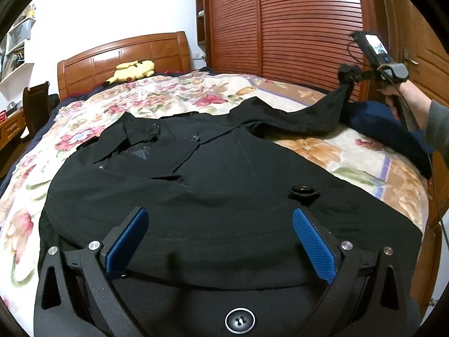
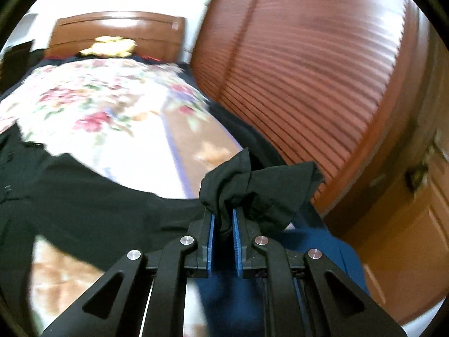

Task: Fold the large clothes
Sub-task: 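Lift the sleeve with the right gripper, fold it across the coat, release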

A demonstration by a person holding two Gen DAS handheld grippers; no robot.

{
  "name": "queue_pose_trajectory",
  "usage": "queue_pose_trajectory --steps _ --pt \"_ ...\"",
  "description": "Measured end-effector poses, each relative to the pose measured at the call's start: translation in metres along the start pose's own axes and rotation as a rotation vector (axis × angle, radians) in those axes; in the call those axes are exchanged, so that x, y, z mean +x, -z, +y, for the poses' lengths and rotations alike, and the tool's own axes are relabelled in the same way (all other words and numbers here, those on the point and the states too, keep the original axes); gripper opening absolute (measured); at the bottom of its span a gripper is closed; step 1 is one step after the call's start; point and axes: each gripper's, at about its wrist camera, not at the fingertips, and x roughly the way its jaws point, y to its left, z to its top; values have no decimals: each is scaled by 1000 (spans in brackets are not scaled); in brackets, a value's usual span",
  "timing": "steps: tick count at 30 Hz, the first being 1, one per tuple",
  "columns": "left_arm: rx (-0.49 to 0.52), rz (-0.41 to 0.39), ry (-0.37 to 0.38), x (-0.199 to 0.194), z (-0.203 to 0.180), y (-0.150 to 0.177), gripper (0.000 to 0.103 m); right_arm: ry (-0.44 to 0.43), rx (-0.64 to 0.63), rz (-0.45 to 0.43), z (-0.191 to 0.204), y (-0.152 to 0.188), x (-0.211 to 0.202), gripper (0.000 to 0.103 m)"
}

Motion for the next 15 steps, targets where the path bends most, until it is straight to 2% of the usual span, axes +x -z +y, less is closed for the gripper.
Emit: queue_pose_trajectory --steps 8,15 --pt "0 -26 -21 -26 15 3 103 -181 -138 -128 77 0 -71 11" --pt "-34 -48 -59 -52 46 10 103 -383 -244 -215 154 10 -134 11"
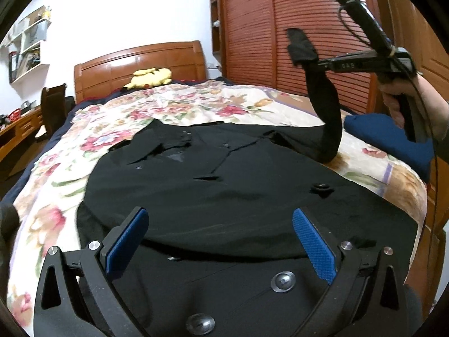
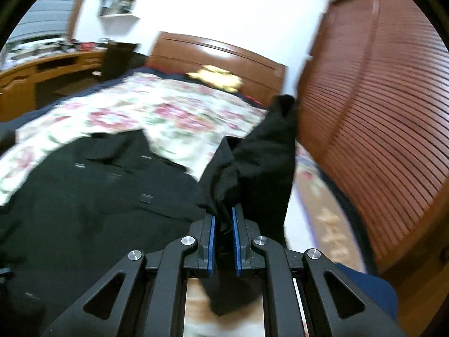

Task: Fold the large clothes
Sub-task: 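Lift the sleeve with the right gripper, fold it across the coat, release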

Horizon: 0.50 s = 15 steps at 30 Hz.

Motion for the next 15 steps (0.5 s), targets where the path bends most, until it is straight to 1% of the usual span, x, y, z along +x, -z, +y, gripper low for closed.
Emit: queue_pose_trajectory --steps 2,4,7,10,12,13,15 --pt "-24 2 -3 -7 11 2 103 -59 -16 -19 22 -3 -7 10" --pt "-35 -5 -6 -17 21 6 103 -106 -24 -32 32 -4 -16 10" --pt "-35 -11 -31 -28 32 13 103 -158 -31 -54 54 -1 -28 10" --pt "-62 -12 -38 -37 47 18 103 -205 -42 -68 72 7 -42 10" --pt "-68 -15 -43 -41 53 20 103 -254 -24 -69 76 15 -51 10" --pt "-69 -19 -48 -44 56 22 103 -275 -4 -67 70 17 -50 10" --pt "-74 -23 -57 -48 61 24 103 -328 47 -53 76 32 -47 10"
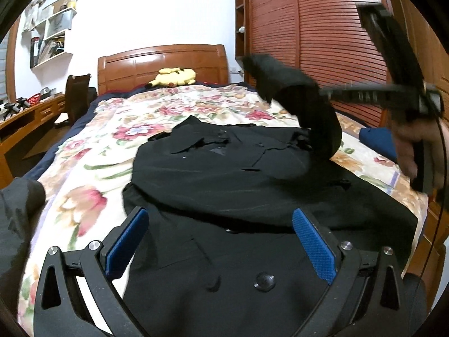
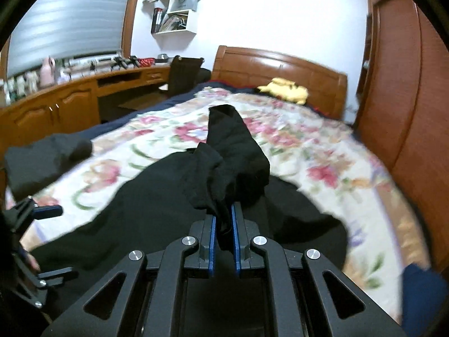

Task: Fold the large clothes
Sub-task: 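Lift the sleeve with the right gripper, fold it across the coat, release, then grasp the coat side with the left gripper and fold it inward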

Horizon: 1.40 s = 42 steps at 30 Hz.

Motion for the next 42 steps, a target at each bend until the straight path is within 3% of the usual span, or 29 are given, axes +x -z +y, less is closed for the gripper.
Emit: queue_pose_trajectory --steps 2,7,11,16,22,26,30,37,42 --pt "-12 0 -5 -4 6 4 103 -38 40 13 -7 2 10 10" --pt "-25 13 -13 -7 15 12 103 -106 109 67 1 45 29 10" --pt "-13 14 -23 -9 18 15 103 -150 138 86 6 65 24 9" --pt "-23 21 -35 -8 20 20 103 -190 129 124 7 61 30 9" --pt "-14 39 -65 -6 15 28 103 -191 125 143 -1 73 15 10" --pt "-36 39 -79 -8 15 29 103 -151 87 131 4 58 3 17" --pt "-129 58 -42 -10 17 29 103 -136 58 117 9 61 -5 47" --pt "-47 81 -130 -22 2 24 103 -106 110 141 -9 74 -17 49" --pt "4 87 -147 -28 -4 16 103 -42 145 156 -19 75 -27 49"
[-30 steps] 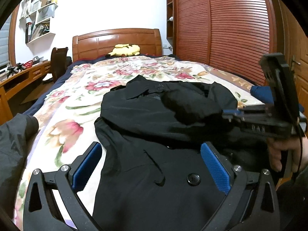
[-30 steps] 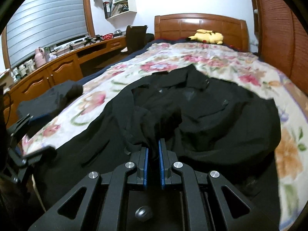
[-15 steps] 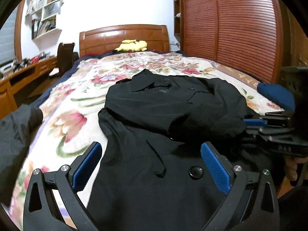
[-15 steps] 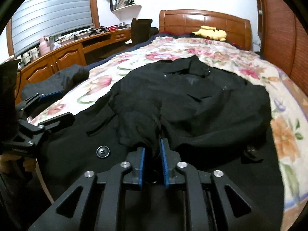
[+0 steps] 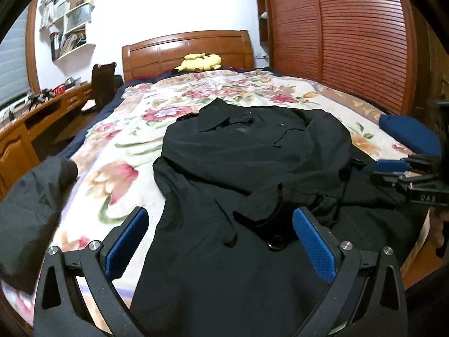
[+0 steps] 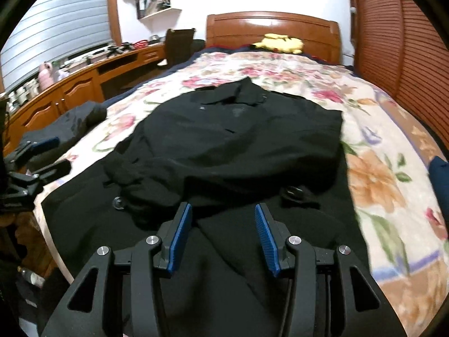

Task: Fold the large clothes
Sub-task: 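Grasp the coat side with the left gripper and fold it inward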

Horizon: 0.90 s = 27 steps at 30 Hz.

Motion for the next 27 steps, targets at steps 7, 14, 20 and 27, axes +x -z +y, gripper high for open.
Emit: queue_pose_trajectory --steps 7,14,20,27 --pt "6 30 13 22 -12 -15 103 26 -4 -15 6 1 -10 49" --pt "-16 81 4 52 -20 -27 103 50 -5 6 10 8 -7 49" --pt "-22 153 3 76 -28 -30 103 59 14 2 6 6 -6 49" --pt "109 194 -21 69 -54 6 103 63 22 9 -5 10 -4 49"
